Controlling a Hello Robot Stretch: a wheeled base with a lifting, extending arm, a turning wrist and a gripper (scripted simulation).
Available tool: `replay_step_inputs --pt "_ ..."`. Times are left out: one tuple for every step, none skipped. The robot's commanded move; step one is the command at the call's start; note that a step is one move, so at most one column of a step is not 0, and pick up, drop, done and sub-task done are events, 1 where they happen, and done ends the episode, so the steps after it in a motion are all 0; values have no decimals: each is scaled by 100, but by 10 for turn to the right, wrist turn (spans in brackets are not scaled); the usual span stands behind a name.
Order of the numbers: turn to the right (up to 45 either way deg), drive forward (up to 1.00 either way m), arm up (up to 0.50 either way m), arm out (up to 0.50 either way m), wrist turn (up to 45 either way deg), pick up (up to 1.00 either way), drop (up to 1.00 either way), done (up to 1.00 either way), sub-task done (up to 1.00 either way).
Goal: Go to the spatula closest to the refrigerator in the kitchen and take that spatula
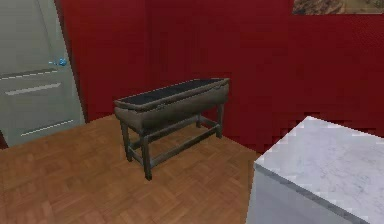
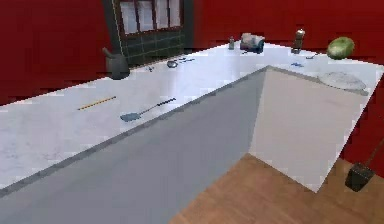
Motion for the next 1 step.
replay_step_inputs --pt "-30 0 0 0 0 0 0 0 0"
